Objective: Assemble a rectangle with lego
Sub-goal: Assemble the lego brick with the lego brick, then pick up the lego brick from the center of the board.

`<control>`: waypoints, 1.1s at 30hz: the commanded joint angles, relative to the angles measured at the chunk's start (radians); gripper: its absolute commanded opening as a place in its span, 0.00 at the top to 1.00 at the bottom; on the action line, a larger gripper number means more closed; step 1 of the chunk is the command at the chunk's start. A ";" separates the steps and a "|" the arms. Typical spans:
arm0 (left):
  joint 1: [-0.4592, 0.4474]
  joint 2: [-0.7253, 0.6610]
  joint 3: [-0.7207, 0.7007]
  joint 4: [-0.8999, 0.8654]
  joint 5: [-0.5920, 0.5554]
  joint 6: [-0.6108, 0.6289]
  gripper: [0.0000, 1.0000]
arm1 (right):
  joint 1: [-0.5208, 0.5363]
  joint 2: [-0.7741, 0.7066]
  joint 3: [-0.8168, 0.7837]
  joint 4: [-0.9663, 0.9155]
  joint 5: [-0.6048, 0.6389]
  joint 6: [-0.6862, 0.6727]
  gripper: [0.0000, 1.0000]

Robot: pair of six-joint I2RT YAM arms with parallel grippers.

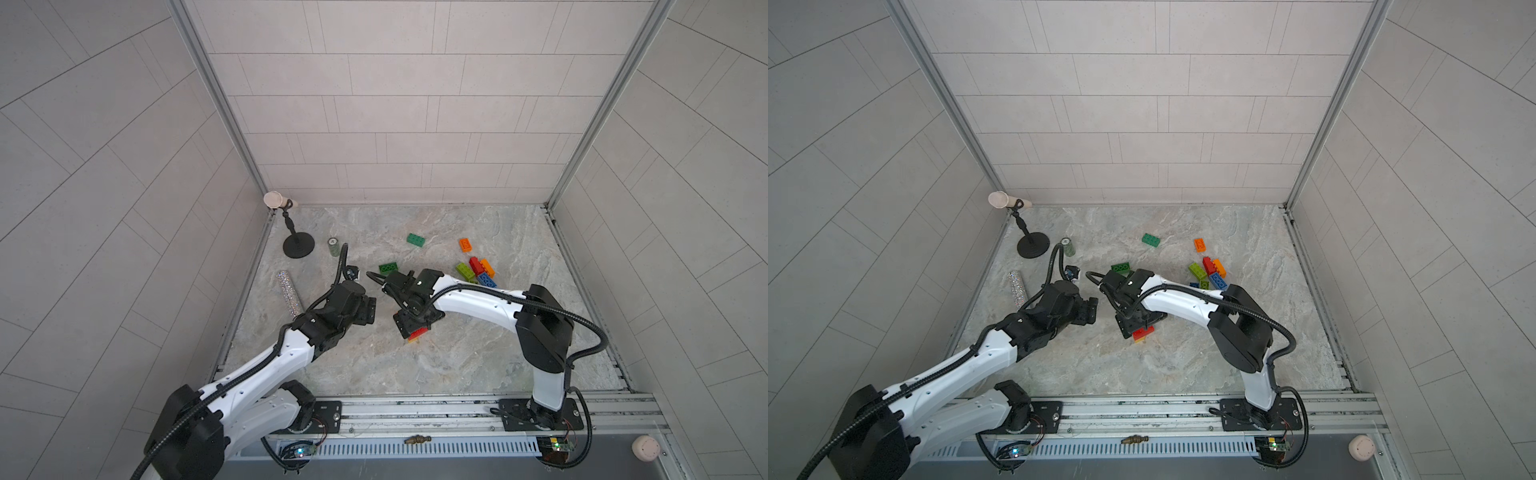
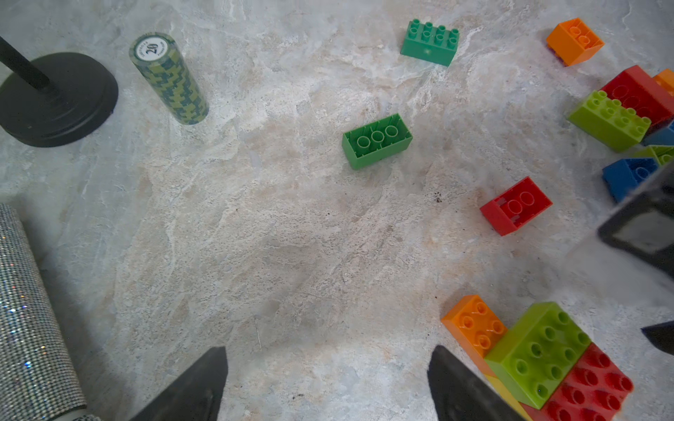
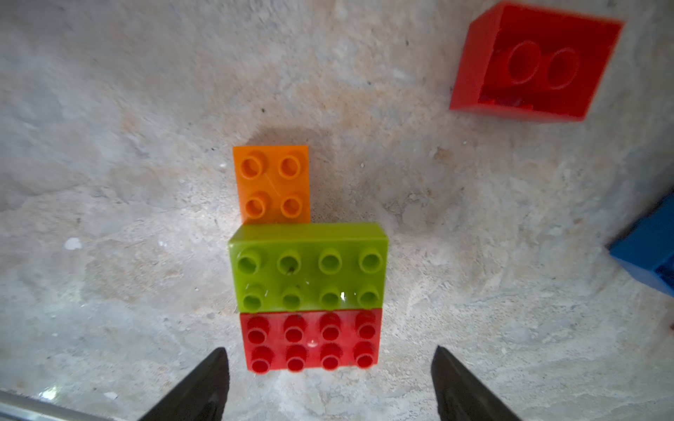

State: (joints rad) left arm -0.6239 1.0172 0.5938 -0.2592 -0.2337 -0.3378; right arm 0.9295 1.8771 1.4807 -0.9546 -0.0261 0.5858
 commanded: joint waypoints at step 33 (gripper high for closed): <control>-0.156 0.164 0.098 0.368 -0.056 0.063 0.00 | -0.521 -0.001 -0.260 0.330 0.002 0.039 0.59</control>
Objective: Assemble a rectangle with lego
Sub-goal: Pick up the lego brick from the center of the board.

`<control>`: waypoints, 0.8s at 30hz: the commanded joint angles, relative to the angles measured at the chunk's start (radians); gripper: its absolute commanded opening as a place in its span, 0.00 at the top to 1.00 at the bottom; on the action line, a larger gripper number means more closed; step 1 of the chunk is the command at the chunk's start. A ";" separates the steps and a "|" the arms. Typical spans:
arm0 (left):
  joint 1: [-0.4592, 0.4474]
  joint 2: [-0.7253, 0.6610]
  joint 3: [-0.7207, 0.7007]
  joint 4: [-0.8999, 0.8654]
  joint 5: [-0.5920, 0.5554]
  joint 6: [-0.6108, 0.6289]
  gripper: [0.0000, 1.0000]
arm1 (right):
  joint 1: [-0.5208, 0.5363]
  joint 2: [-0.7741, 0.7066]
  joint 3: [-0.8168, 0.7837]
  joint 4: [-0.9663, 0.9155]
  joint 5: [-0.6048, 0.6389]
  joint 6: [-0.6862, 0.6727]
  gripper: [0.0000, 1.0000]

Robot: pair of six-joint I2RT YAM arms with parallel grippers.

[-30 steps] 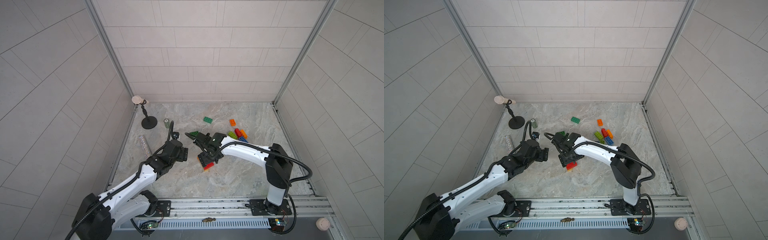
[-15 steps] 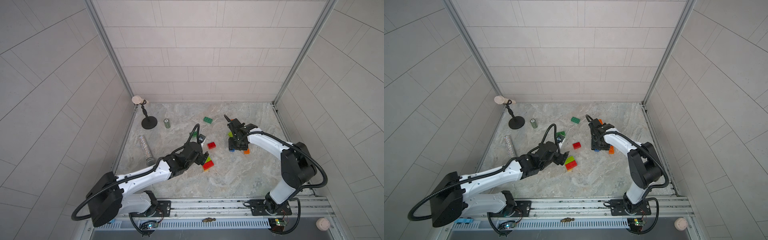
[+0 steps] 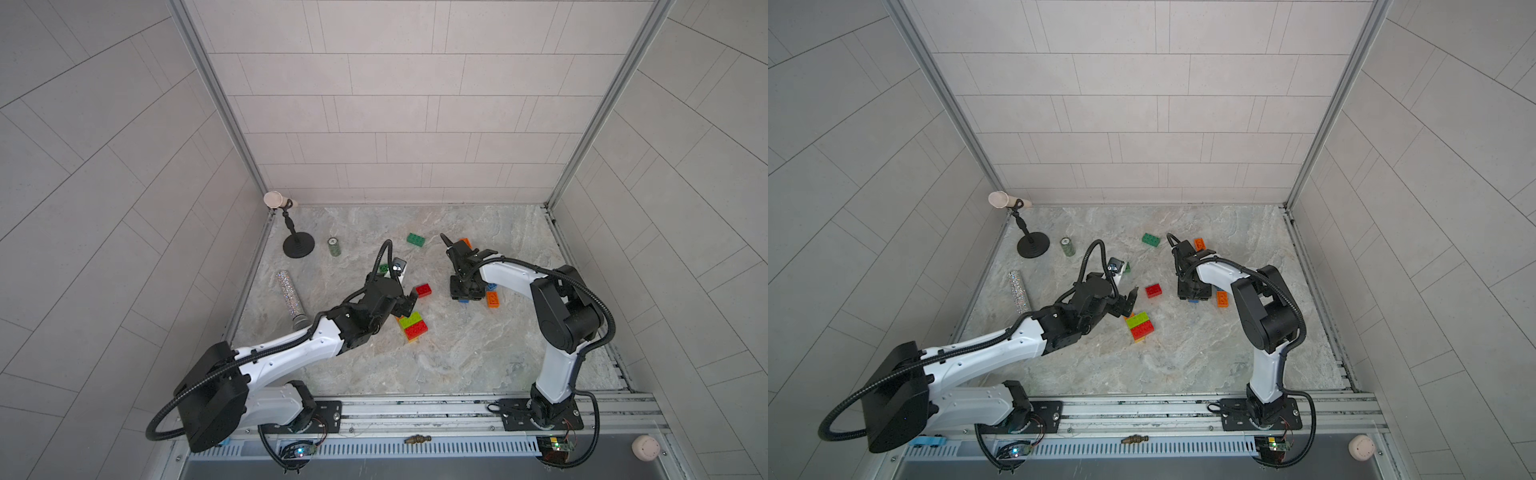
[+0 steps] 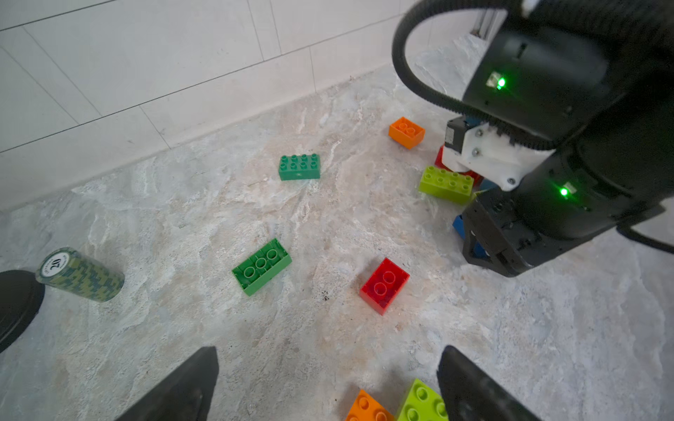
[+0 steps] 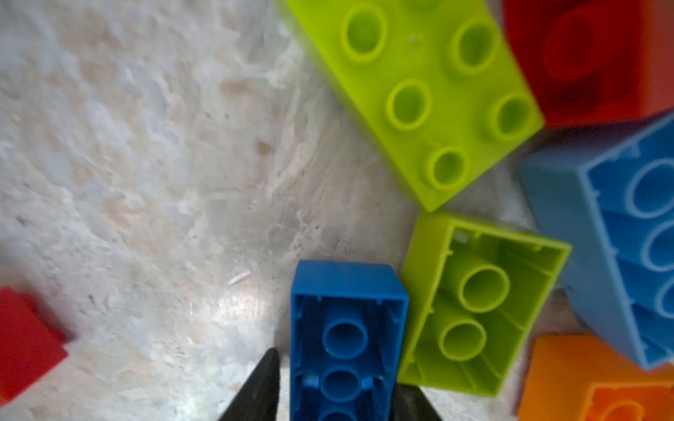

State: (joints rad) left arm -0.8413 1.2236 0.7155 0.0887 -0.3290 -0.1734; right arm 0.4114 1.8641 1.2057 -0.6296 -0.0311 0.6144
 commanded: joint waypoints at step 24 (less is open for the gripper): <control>0.280 0.003 0.128 0.049 0.519 -0.226 0.20 | 0.116 -0.440 -0.120 0.111 -0.085 -0.223 0.84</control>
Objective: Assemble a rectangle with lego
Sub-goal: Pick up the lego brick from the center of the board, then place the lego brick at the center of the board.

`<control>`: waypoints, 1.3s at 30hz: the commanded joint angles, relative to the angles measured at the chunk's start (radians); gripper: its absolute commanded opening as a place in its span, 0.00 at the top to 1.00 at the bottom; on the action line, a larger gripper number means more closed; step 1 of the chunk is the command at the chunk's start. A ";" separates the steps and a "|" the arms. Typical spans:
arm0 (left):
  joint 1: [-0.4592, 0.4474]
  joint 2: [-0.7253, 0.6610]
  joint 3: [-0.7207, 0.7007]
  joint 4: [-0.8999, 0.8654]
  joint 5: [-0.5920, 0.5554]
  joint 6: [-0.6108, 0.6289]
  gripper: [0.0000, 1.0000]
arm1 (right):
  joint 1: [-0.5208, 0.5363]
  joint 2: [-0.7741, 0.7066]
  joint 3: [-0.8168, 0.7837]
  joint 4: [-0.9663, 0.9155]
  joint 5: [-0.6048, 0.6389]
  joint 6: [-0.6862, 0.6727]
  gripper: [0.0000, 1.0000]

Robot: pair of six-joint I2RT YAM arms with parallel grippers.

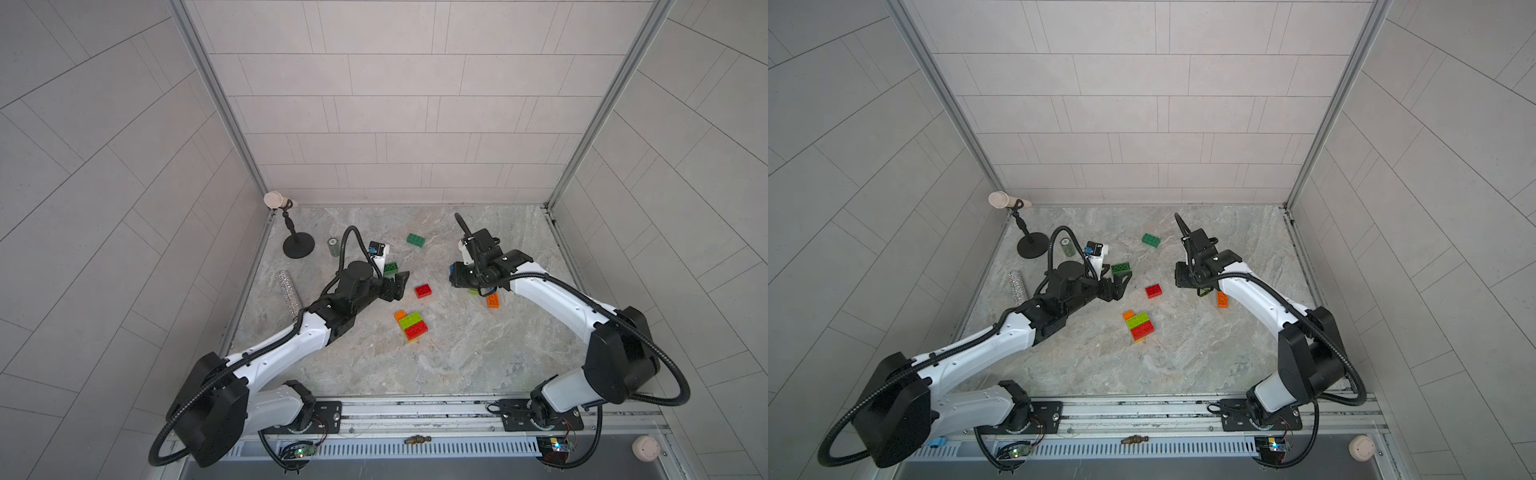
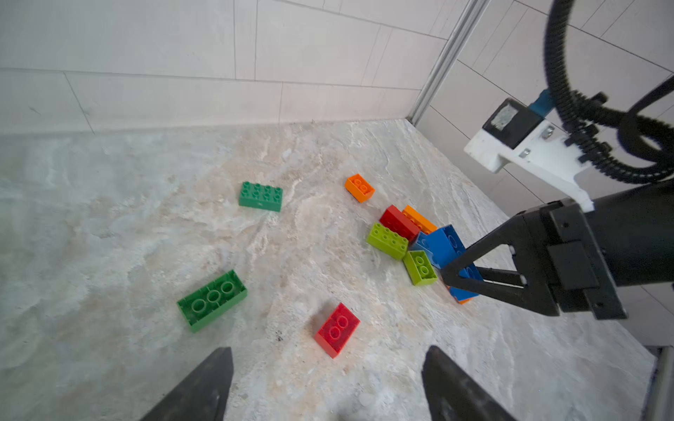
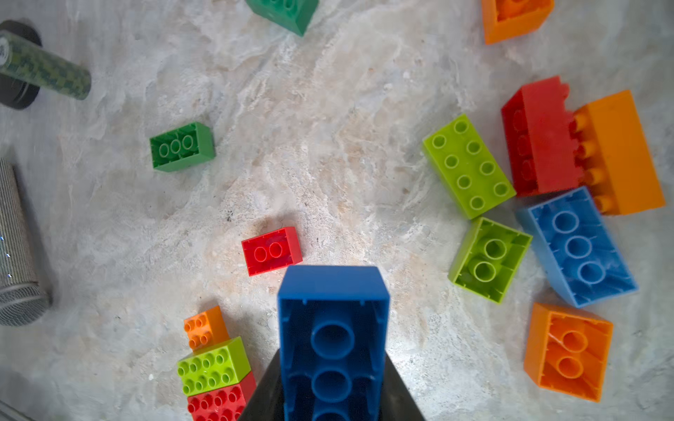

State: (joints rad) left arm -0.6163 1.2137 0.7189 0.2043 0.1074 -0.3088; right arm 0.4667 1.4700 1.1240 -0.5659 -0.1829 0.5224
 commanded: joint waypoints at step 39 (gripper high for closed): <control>0.036 0.240 0.200 -0.049 0.492 -0.477 0.69 | 0.345 -0.089 -0.192 0.559 0.227 -0.314 0.73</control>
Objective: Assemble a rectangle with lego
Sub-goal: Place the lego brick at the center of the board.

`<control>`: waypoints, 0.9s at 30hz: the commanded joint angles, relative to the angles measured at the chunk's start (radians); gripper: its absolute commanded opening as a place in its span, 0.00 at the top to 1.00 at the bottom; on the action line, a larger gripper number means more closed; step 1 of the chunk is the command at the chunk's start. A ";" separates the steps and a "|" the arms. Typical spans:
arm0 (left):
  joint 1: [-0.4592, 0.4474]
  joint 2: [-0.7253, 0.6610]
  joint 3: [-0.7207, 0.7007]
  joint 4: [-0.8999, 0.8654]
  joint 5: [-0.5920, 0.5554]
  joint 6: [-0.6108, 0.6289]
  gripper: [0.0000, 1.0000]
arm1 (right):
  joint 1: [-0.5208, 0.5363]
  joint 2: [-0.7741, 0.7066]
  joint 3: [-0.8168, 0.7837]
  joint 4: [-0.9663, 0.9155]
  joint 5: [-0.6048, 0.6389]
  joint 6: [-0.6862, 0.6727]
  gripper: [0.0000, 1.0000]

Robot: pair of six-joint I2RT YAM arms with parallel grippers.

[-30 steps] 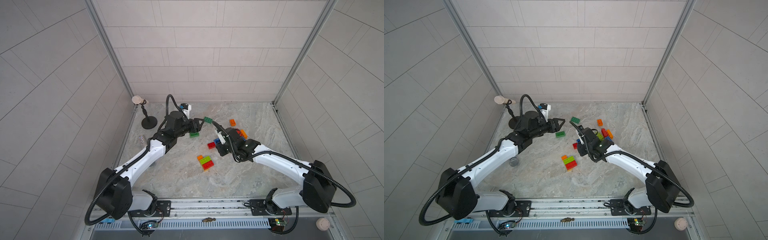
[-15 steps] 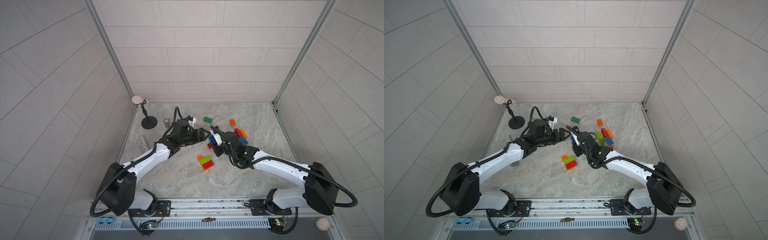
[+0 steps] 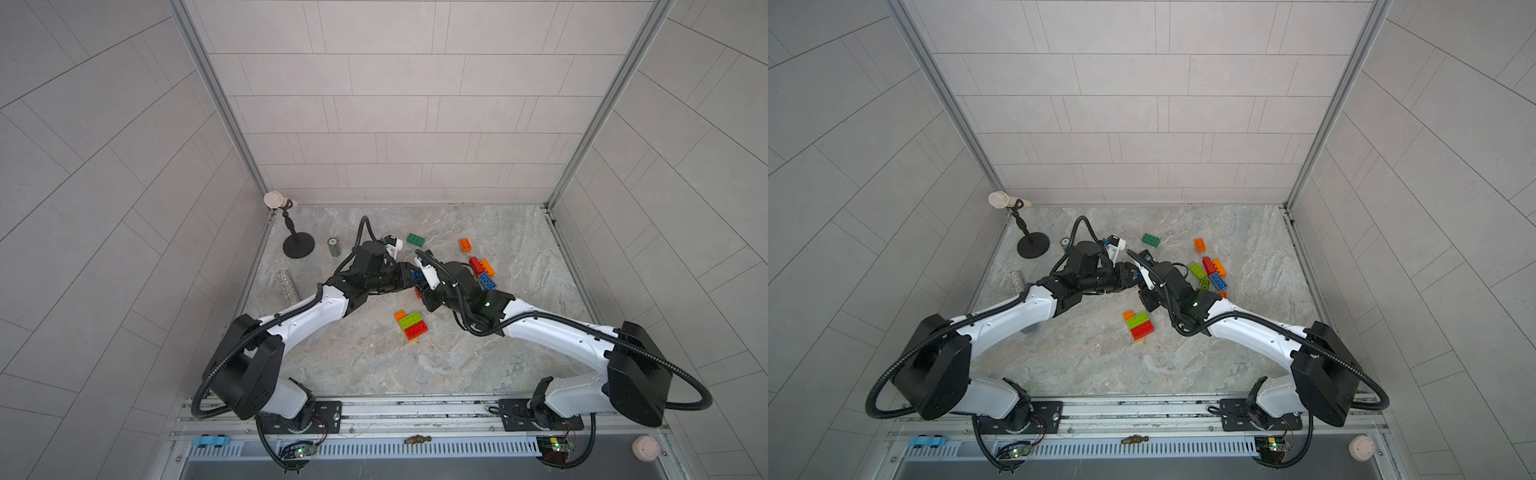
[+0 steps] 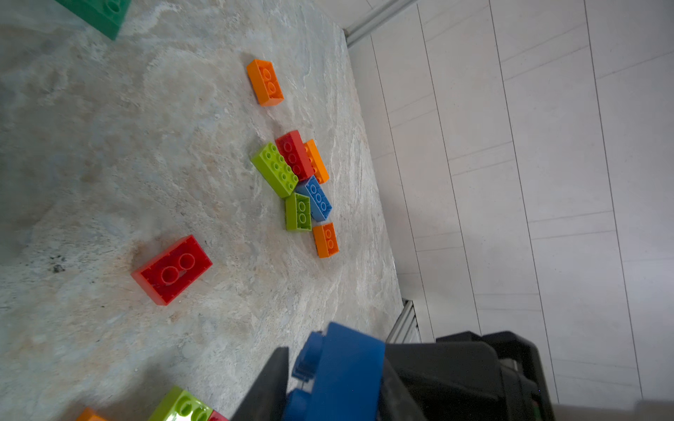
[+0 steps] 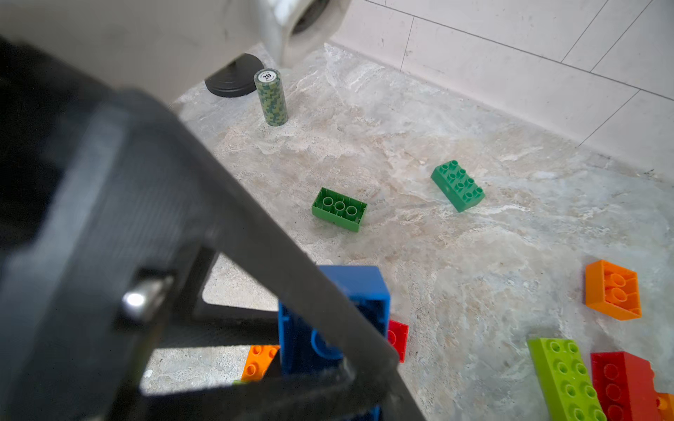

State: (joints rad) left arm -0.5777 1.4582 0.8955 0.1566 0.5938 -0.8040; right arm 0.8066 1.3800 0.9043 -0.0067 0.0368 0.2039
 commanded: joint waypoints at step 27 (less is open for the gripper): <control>-0.432 0.301 0.185 0.001 -0.794 0.854 0.78 | -0.767 -0.302 -0.025 -0.502 0.020 0.471 0.43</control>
State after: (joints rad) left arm -0.9714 1.7061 1.0393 0.1368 -0.0788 -0.0818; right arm 0.0845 1.0817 0.8555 -0.3759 0.0879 0.5751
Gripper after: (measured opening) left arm 0.281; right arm 0.573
